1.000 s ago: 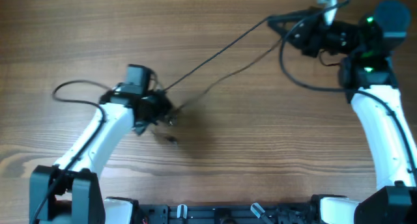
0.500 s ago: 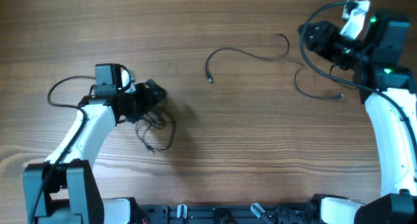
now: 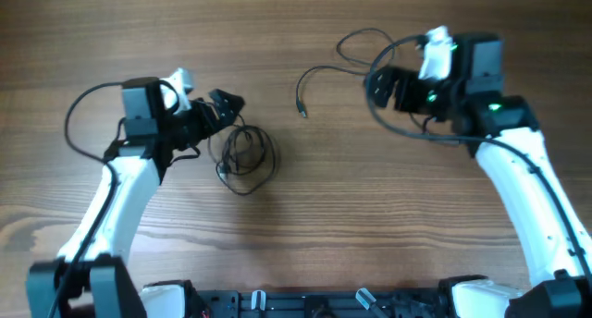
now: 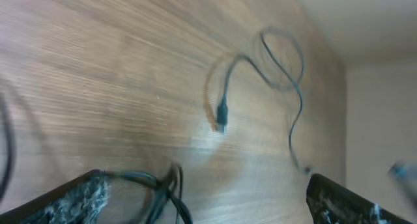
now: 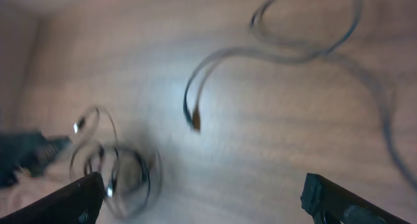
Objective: Untangle cables
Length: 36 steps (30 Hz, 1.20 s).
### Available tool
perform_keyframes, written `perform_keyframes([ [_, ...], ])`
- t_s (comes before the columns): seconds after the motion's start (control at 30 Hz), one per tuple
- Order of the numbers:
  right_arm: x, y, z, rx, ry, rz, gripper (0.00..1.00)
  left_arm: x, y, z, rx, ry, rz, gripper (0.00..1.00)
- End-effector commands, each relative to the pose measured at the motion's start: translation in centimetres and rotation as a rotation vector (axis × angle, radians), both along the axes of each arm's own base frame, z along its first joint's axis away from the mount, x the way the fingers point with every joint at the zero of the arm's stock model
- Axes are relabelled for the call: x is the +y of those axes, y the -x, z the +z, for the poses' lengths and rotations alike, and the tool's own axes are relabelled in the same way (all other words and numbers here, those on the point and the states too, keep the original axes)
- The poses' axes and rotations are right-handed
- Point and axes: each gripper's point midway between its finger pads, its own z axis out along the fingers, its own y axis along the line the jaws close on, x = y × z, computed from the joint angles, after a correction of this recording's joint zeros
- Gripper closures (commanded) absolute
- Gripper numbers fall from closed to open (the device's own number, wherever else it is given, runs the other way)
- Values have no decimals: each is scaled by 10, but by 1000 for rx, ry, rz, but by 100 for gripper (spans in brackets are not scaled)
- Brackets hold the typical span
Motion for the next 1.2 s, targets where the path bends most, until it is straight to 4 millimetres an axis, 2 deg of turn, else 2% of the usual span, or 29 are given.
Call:
perform_keyframes([
  [0.0,14,16,-21,18,38,65,0,35,14,-18,230,7,328,0],
  [0.07,21,22,-27,30,41,89,0,45,33,-36,339,-45,380,0],
  [0.13,28,26,-30,35,42,109,0,45,44,-43,392,-63,382,0],
  [0.23,48,34,-25,9,15,209,0,40,46,-42,399,-43,354,0],
  [0.33,85,52,-14,-68,-53,433,0,25,40,-31,360,38,294,0],
  [0.4,104,58,-22,-90,-63,487,0,14,31,-15,298,103,240,0],
  [0.53,129,59,-36,-161,-63,570,0,13,37,-17,323,103,239,0],
  [0.63,153,69,-50,-273,-62,736,1,9,41,-17,327,107,207,0],
  [0.7,173,77,-55,-320,-111,837,0,0,41,-9,324,157,169,0],
  [0.97,222,68,-75,-477,-167,928,0,-27,49,22,297,310,32,0],
  [1.17,239,60,-76,-566,-200,930,1,-35,56,45,253,362,-23,0],
])
